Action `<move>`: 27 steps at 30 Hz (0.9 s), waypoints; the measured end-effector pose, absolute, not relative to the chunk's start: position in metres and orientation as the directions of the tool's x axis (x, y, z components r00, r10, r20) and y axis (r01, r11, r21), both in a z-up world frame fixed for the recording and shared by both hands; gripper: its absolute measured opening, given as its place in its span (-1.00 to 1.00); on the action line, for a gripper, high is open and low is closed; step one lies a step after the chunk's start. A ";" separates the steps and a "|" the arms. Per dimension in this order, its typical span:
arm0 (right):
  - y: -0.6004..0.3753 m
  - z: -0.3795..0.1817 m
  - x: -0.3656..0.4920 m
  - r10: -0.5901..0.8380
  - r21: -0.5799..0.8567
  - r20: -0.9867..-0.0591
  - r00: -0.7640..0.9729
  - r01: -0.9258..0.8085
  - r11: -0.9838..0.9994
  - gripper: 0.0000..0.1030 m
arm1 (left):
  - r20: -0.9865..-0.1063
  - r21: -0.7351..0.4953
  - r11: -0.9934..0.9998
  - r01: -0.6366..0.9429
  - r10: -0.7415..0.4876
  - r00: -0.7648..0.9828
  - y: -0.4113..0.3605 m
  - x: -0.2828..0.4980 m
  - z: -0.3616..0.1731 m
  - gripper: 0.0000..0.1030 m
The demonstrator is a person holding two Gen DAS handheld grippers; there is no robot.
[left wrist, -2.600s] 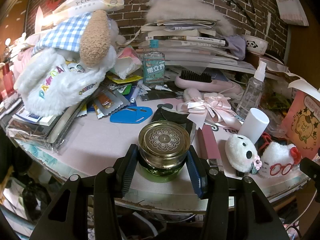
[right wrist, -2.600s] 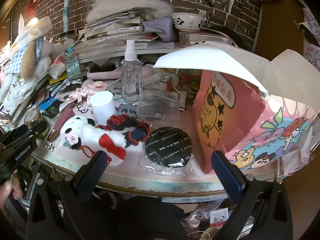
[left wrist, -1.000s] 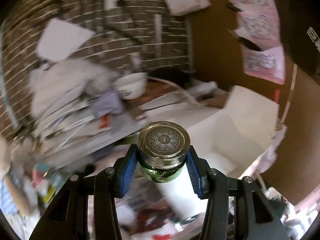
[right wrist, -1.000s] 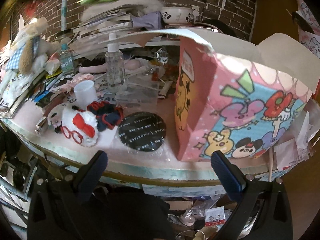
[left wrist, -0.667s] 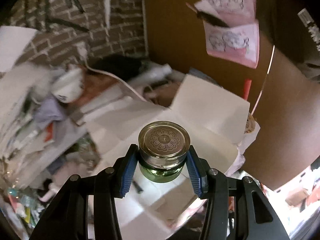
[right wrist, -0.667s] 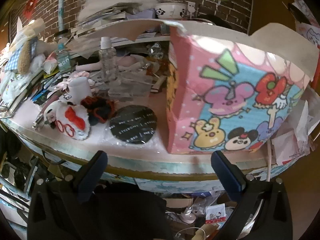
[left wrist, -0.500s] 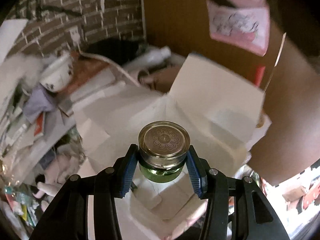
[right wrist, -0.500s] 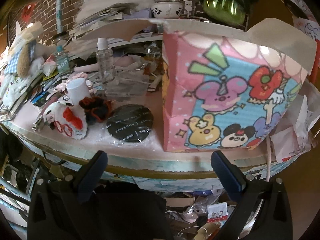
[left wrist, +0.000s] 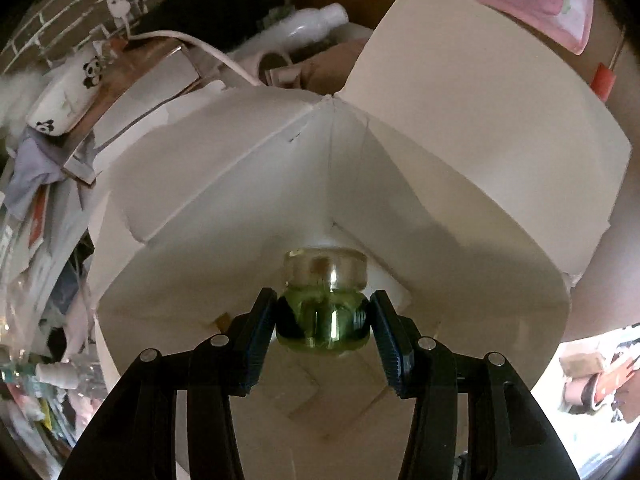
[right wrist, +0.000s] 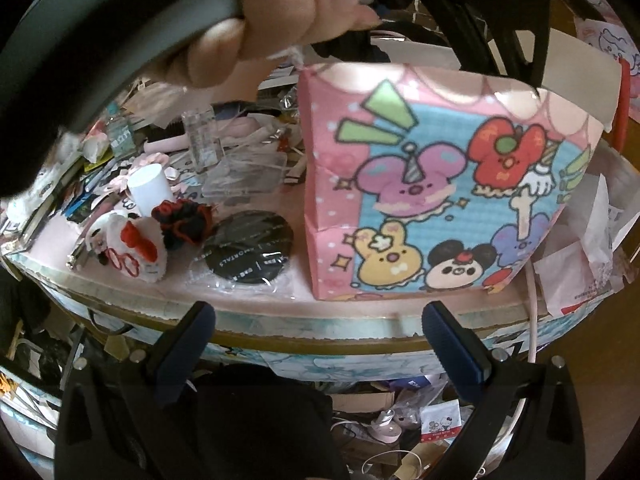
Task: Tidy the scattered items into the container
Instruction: 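Lower the jar into the white box and open the left gripper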
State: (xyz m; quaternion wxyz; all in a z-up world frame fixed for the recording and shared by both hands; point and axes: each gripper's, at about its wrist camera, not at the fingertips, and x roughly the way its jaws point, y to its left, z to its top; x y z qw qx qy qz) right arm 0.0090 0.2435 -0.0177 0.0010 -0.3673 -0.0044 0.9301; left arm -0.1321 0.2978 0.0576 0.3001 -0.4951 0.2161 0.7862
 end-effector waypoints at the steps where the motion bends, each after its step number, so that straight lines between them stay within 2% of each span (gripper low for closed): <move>1: 0.244 -0.017 0.009 0.004 -0.007 -0.683 -0.731 0.001 -1.000 0.99 | -0.912 0.046 -0.727 -0.685 0.249 -0.325 0.298 -0.132 0.056 -0.16; 7: 0.245 -0.018 0.009 -0.001 0.001 -0.687 -0.727 0.000 -1.000 0.99 | -0.913 0.096 -0.712 -0.696 0.216 -0.347 0.299 -0.120 0.058 -0.12; 9: 0.245 -0.018 0.009 0.002 0.001 -0.686 -0.728 -0.004 -1.000 0.99 | -0.908 0.110 -0.709 -0.696 0.214 -0.361 0.297 -0.116 0.060 -0.03; 11: 0.245 -0.018 0.009 0.003 0.002 -0.685 -0.728 -0.006 -1.000 0.99 | -0.898 0.135 -0.707 -0.694 0.209 -0.387 0.294 -0.110 0.063 0.19; 14: 0.245 -0.018 0.009 0.003 0.003 -0.687 -0.727 -0.006 -1.000 0.99 | -0.885 0.164 -0.707 -0.689 0.204 -0.419 0.289 -0.102 0.068 0.36; 19: 0.245 -0.019 0.010 0.000 0.000 -0.688 -0.726 0.000 -1.000 0.99 | -0.872 0.167 -0.718 -0.676 0.211 -0.441 0.291 -0.097 0.065 0.43; 27: 0.243 -0.019 0.007 0.002 -0.003 -0.689 -0.725 -0.001 -1.000 0.99 | -0.816 0.177 -0.716 -0.676 0.277 -0.507 0.284 -0.092 0.096 0.60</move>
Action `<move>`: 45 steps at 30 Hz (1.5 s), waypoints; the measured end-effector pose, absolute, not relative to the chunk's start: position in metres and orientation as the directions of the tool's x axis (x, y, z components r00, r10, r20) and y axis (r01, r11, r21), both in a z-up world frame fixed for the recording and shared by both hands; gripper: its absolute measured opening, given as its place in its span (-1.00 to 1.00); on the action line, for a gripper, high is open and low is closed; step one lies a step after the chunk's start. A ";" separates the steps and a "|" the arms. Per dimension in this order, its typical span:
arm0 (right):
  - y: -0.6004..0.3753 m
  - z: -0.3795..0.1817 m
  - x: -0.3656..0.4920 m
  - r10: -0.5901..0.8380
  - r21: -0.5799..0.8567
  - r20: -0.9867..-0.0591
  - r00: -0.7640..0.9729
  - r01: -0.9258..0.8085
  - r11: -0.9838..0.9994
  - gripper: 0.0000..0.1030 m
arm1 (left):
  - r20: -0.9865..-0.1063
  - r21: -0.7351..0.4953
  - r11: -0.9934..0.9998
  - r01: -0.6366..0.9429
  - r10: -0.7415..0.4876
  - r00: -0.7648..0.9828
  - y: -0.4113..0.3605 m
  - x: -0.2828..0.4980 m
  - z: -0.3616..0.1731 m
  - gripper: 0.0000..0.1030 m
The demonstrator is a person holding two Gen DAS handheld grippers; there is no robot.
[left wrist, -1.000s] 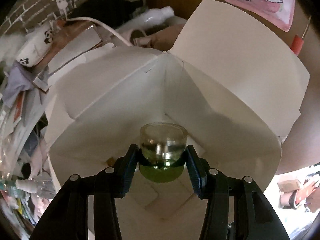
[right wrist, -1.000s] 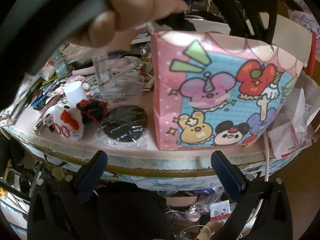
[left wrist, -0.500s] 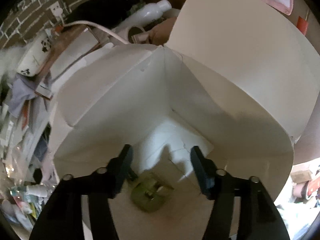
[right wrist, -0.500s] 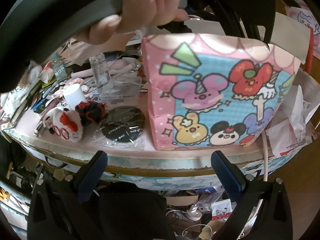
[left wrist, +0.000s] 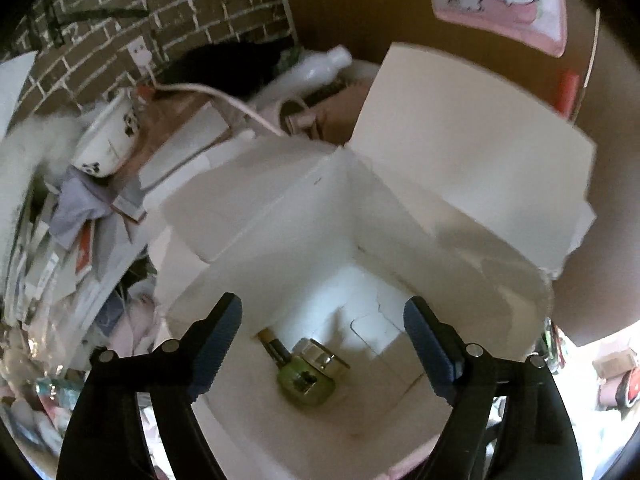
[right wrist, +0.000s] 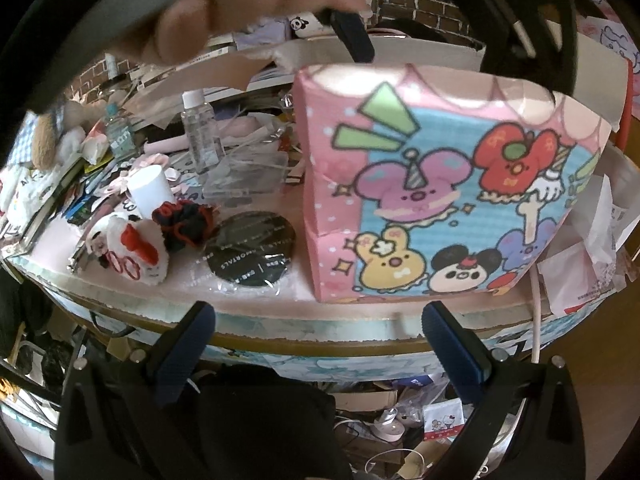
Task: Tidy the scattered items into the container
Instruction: 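Lower the jar into the white box and open the left gripper, then return the left gripper to the desk and grasp the black round compact with the right gripper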
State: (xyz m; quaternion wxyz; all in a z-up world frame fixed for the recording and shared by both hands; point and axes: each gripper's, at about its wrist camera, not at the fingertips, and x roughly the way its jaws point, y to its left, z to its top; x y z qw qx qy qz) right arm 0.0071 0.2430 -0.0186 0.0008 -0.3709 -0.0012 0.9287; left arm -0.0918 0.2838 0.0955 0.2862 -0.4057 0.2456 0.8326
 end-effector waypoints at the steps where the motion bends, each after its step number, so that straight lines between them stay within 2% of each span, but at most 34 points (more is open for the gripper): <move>1: 0.243 -0.019 0.007 0.004 -0.004 -0.689 -0.724 -0.002 -1.000 0.99 | -0.805 0.184 -0.717 -0.672 0.282 -0.522 0.282 -0.091 0.099 0.62; 4: 0.242 -0.019 0.005 0.009 -0.008 -0.692 -0.722 -0.005 -1.000 1.00 | -0.760 0.218 -0.729 -0.649 0.290 -0.581 0.278 -0.103 0.109 0.65; 12: 0.236 -0.014 0.004 -0.011 0.001 -0.683 -0.731 0.014 -1.000 0.99 | -0.632 0.299 -0.772 -0.562 0.281 -0.722 0.240 -0.069 0.135 0.73; 17: 0.226 -0.011 0.005 0.004 -0.030 -0.663 -0.748 0.021 -0.999 1.00 | -0.564 0.296 -0.811 -0.505 0.278 -0.778 0.208 -0.056 0.149 0.74; 22: 0.213 -0.006 0.015 -0.019 -0.067 -0.582 -0.813 0.071 -0.995 0.99 | -0.490 0.286 -0.862 -0.418 0.243 -0.837 0.172 -0.041 0.156 0.75; 32: 0.203 -0.014 0.007 -0.114 0.032 -0.611 -0.784 0.119 -0.992 0.99 | -0.365 0.228 -0.951 -0.210 0.116 -0.924 0.076 -0.003 0.145 0.75; 36: 0.202 -0.020 0.009 -0.121 0.044 -0.568 -0.814 0.117 -0.992 0.99 | -0.342 0.215 -0.970 -0.115 0.035 -0.939 0.043 0.010 0.126 0.75; 41: 0.195 -0.032 0.009 -0.093 0.009 -0.539 -0.837 0.105 -0.994 1.00 | -0.354 0.165 -0.983 -0.079 0.015 -0.935 0.014 0.020 0.097 0.75; 45: 0.195 -0.041 0.012 -0.113 0.028 -0.482 -0.869 0.114 -0.993 0.99 | -0.378 0.143 -0.988 -0.065 0.006 -0.926 -0.001 0.024 0.071 0.75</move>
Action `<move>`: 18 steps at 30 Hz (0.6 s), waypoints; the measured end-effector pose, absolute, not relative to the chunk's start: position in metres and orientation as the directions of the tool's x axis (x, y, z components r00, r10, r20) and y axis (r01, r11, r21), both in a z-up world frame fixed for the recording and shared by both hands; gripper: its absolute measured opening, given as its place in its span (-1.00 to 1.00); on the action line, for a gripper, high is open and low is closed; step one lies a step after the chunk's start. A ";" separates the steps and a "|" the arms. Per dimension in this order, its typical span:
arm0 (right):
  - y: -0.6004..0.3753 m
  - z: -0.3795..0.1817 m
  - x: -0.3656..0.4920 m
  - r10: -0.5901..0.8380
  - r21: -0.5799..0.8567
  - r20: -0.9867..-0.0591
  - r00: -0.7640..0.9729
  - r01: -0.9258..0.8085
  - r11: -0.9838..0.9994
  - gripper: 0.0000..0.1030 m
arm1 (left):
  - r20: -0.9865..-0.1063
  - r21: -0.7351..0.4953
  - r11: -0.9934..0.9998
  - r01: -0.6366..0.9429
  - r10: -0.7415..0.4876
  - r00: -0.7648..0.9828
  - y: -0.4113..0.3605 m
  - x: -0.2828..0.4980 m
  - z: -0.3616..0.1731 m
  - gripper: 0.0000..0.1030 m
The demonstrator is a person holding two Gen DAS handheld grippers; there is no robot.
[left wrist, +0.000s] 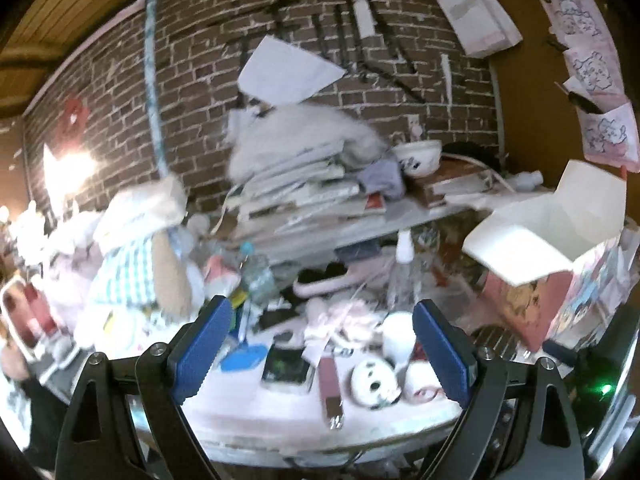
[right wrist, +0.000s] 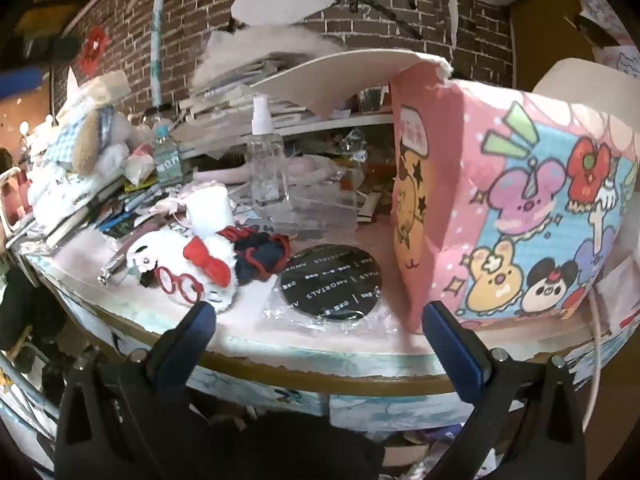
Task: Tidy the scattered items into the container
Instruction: 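Return the left gripper to the desk and grasp the black round compact with the right gripper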
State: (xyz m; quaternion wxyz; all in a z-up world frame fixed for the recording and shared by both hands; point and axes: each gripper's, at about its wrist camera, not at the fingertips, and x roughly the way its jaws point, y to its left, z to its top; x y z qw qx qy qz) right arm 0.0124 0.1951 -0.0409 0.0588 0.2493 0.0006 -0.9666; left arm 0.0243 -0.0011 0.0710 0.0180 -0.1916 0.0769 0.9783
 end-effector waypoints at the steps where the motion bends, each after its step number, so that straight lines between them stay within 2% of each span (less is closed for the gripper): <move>1: 0.195 -0.042 0.013 -0.117 0.032 -0.472 -0.874 0.116 -0.993 0.99 | -0.386 0.134 -0.988 -0.070 0.013 -0.922 -0.004 0.025 0.065 0.75; 5: 0.187 -0.045 0.017 -0.130 0.013 -0.431 -0.893 0.138 -0.990 0.95 | -0.420 0.121 -0.991 -0.063 0.007 -0.908 -0.011 0.023 0.041 0.75; 10: 0.179 -0.044 0.011 -0.085 -0.047 -0.416 -0.905 0.115 -0.992 0.66 | -0.469 0.090 -0.995 -0.049 0.001 -0.883 -0.021 0.017 0.017 0.75; 18: 0.175 -0.048 -0.008 -0.036 -0.085 -0.445 -0.895 0.082 -0.993 0.65 | -0.493 0.068 -0.995 -0.073 0.030 -0.870 -0.024 0.014 0.002 0.75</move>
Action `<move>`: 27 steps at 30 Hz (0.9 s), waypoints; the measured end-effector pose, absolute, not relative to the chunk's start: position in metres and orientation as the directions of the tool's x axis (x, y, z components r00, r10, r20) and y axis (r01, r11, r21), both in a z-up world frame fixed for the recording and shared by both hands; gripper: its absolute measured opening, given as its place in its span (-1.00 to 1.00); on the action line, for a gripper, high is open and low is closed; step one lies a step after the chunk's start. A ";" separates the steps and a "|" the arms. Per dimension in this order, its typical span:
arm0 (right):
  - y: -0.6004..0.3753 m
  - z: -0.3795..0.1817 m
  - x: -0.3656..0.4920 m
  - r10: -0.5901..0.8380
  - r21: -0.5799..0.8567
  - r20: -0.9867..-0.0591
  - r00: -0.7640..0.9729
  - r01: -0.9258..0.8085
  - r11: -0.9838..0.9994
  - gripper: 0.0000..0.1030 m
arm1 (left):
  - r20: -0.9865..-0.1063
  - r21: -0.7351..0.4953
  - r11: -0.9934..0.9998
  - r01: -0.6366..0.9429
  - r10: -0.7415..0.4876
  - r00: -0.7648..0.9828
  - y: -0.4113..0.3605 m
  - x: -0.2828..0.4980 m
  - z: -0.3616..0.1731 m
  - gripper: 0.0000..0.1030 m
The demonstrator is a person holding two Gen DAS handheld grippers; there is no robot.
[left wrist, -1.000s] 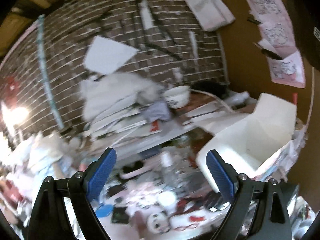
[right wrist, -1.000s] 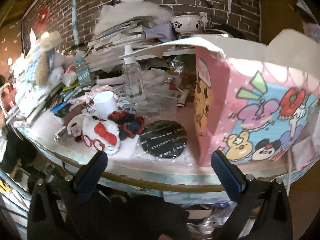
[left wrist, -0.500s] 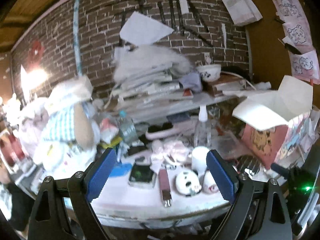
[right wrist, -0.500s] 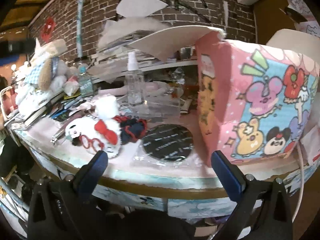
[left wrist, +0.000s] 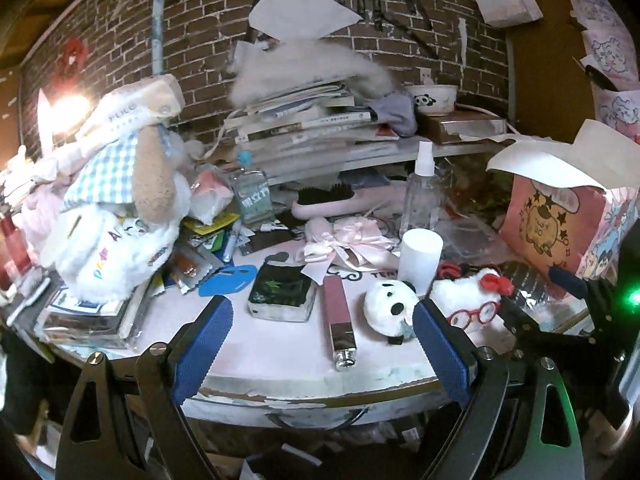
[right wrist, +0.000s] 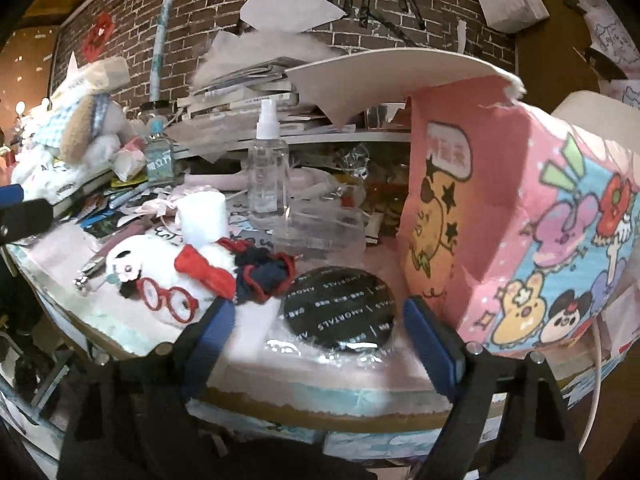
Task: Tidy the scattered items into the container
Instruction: 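Return the left gripper to the desk and grasp the black round compact with the right gripper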
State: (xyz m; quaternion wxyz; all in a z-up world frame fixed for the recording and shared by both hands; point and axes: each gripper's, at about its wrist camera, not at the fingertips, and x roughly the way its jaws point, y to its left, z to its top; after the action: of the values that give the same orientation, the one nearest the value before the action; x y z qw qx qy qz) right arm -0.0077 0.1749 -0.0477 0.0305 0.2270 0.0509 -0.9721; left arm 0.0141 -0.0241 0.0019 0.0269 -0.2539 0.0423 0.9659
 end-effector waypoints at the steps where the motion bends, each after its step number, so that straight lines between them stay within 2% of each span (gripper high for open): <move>1: 0.174 -0.048 -0.010 -0.030 -0.091 -0.445 -0.895 0.079 -0.993 0.65 | -0.493 0.071 -0.995 -0.075 0.030 -0.869 -0.024 0.014 0.001 0.75; 13: 0.178 -0.061 -0.019 -0.039 -0.086 -0.470 -0.882 0.090 -0.992 0.64 | -0.489 0.062 -0.995 -0.075 0.035 -0.871 -0.028 0.015 0.002 0.75; 17: 0.185 -0.062 -0.020 -0.082 -0.030 -0.467 -0.881 0.108 -0.994 0.42 | -0.490 0.061 -0.996 -0.071 0.032 -0.871 -0.029 0.015 0.003 0.75; 27: 0.187 -0.063 -0.016 -0.107 -0.001 -0.452 -0.885 0.121 -0.993 0.38 | -0.494 0.057 -0.996 -0.067 0.030 -0.869 -0.029 0.014 0.003 0.75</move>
State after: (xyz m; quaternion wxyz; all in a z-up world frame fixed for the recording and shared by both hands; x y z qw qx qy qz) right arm -0.0160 0.1866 -0.0632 0.0587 0.2320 0.0147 -0.9708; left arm 0.0135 -0.0293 0.0027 0.0250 -0.2548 0.0363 0.9660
